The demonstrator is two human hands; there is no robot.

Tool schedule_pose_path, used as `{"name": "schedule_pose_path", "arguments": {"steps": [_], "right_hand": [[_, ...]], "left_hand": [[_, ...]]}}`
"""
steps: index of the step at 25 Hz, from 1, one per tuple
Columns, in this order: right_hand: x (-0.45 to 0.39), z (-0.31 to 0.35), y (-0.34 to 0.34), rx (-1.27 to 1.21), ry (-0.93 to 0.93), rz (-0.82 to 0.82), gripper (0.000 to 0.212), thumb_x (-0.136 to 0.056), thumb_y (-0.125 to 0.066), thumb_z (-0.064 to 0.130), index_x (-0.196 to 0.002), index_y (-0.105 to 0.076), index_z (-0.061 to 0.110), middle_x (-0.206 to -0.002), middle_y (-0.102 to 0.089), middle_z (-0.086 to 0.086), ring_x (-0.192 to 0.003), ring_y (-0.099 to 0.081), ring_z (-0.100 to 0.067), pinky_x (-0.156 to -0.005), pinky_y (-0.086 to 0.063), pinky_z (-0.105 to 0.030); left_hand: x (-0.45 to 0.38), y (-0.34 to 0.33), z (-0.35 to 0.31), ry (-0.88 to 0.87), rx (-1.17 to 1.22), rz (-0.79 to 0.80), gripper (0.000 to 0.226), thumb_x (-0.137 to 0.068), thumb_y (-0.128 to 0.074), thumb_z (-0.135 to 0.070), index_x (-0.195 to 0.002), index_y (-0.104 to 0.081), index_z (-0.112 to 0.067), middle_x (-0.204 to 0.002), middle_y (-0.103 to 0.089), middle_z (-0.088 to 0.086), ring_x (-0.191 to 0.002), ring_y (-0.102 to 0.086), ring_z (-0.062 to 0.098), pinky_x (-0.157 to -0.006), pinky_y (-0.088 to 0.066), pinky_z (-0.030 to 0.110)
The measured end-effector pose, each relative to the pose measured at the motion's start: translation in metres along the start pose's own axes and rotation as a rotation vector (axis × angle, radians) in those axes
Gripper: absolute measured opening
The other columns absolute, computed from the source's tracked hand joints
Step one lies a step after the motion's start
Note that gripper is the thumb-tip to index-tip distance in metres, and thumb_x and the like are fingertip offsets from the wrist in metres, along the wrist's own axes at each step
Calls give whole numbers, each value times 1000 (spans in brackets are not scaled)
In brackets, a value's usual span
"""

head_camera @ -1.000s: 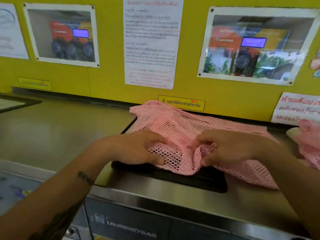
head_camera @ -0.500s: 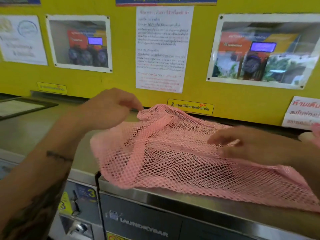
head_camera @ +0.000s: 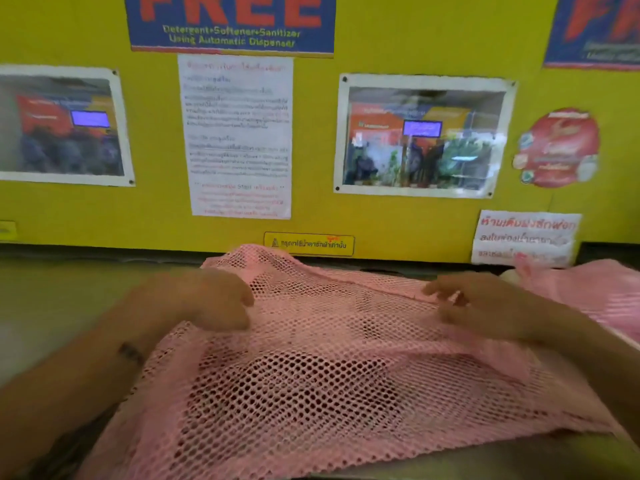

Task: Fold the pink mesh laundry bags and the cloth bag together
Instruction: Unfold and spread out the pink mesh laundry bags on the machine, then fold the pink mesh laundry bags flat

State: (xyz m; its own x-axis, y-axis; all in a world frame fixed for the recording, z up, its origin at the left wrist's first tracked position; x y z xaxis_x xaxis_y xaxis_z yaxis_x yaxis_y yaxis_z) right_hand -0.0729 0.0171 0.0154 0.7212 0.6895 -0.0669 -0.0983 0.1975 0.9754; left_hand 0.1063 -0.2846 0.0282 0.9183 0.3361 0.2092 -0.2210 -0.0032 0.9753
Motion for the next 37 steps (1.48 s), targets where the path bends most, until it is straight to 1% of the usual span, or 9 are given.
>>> {"name": "schedule_pose_path", "arguments": {"steps": [6, 11, 17, 20, 24, 28, 31, 34, 37], "right_hand": [[-58, -26, -9, 61, -147, 33, 21, -91, -52, 23, -101, -71, 19, -113, -68, 1, -93, -64, -17, -89, -53, -37], [-79, -38, -34, 47, -316, -189, 25, -84, -59, 26, -109, -62, 24, -114, -65, -4, -97, -62, -27, -81, -52, -38], [-98, -52, -20, -286, -415, -554, 22, -81, -58, 16, -102, -64, 16, -100, -68, -7, -81, -61, -24, -72, -56, -37], [-99, -55, -23, -454, -340, -352, 48, -85, -57, 12, -131, -46, 18, -117, -59, -7, -92, -59, -21, -74, -53, -36], [-98, -55, -27, -213, -293, -210, 43, -85, -54, 39, -126, -56, 26, -139, -53, 0, -122, -51, -23, -107, -38, -52], [-75, -41, -20, -55, -285, -71, 60, -86, -42, 62, -133, -55, 29, -148, -46, 3, -135, -42, -28, -114, -18, -65], [-37, -16, 6, -287, -121, -70, 57, -94, -51, 51, -146, -40, 30, -155, -38, 1, -139, -39, -23, -113, -30, -46], [7, 11, 0, -17, -62, 384, 66, -92, -52, 56, -151, -26, 42, -158, -31, 10, -145, -29, -18, -116, -22, -42], [37, 4, -13, 81, -56, 436, 74, -90, -51, 61, -153, -16, 43, -164, -13, 14, -149, -16, -16, -119, -13, -41]], "left_hand": [[-59, 32, -104, -220, 147, -141, 59, -93, -45, -54, -146, -36, -29, -156, -33, 0, -140, -33, 24, -112, -30, 41], [-110, -27, -156, -167, 141, -117, 73, -89, -22, -69, -153, -14, -34, -164, -3, 8, -149, -6, 33, -115, -7, 64], [-120, -38, -150, -262, 84, 43, 82, -79, -24, -81, -149, 3, -48, -162, 17, 2, -148, 17, 28, -113, 6, 65], [-118, -35, -148, -287, 84, 82, 89, -76, -30, -84, -149, 3, -48, -162, 18, 0, -148, 16, 26, -115, 2, 64], [-111, -28, -146, -291, 139, 36, 86, -78, -39, -80, -150, -8, -46, -164, 9, -1, -150, 5, 26, -117, -5, 61], [-100, -11, -141, -341, 328, -48, 77, -82, -54, -66, -149, -29, -36, -162, -20, -2, -145, -25, 22, -117, -24, 41], [-81, 12, -115, -318, 341, -60, 66, -88, -52, -60, -147, -32, -37, -153, -39, -4, -137, -40, 20, -113, -30, 40], [-49, 17, -89, -317, 335, -60, 64, -87, -51, -63, -144, -34, -42, -144, -49, -7, -127, -48, 16, -109, -36, 39], [-17, -9, -89, -395, 314, -10, 76, -79, -39, -78, -147, -22, -48, -157, -31, -8, -140, -34, 16, -115, -27, 44]]}}
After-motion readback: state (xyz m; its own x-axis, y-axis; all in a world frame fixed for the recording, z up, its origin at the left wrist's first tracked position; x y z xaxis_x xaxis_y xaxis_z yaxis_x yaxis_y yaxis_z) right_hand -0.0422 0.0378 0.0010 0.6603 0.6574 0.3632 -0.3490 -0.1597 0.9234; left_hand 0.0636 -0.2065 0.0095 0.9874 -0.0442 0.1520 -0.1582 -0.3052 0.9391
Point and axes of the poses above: each hand's wrist, its own x-axis away from the middle knuckle, its own y-axis out of the back of the hand, z = x × y, the point moved 2 cm from there along -x, towards the middle knuckle
